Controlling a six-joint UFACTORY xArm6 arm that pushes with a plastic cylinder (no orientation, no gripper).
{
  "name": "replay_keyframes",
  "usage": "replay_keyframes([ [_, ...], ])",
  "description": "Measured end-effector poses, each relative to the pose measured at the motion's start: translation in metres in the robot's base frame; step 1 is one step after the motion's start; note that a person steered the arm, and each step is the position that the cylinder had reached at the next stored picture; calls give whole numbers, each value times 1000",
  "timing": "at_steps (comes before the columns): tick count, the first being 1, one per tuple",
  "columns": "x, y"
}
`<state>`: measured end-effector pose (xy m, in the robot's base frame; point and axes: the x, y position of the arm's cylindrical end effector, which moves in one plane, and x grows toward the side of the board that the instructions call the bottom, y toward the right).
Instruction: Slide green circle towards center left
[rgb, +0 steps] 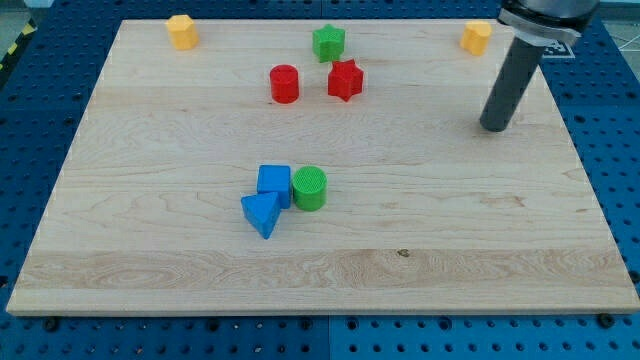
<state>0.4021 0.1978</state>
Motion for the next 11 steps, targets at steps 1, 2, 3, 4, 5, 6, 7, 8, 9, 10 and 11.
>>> replay_keyframes([
  [1,21,-6],
  [2,66,-13],
  [3,105,-39],
  [4,113,-79],
  [5,113,-119],
  [6,113,-169],
  [7,114,-207],
  [8,116,-227],
  [9,95,-233],
  [10,74,-254],
  [11,74,-262],
])
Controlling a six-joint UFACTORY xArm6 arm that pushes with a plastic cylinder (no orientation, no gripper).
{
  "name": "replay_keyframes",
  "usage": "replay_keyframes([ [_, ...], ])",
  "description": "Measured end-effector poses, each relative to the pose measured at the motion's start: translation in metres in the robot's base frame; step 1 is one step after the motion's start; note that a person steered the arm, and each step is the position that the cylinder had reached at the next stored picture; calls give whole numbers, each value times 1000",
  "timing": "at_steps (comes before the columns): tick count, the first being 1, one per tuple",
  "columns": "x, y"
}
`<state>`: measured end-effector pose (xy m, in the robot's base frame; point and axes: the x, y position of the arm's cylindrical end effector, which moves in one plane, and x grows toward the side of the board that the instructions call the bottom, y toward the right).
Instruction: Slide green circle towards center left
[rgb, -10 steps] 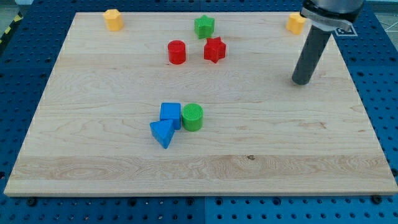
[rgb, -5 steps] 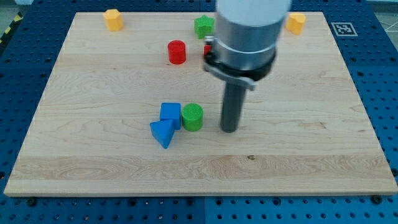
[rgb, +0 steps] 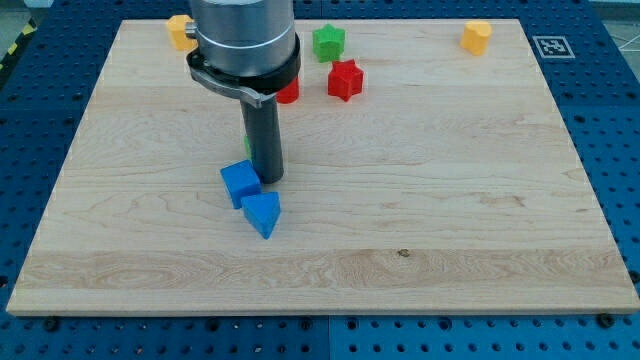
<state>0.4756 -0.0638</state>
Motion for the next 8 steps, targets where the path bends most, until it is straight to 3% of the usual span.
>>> replay_keyframes([
  [1,0,-2],
  [3,-10,46],
  [6,-45,-53],
  [8,-14,-38],
])
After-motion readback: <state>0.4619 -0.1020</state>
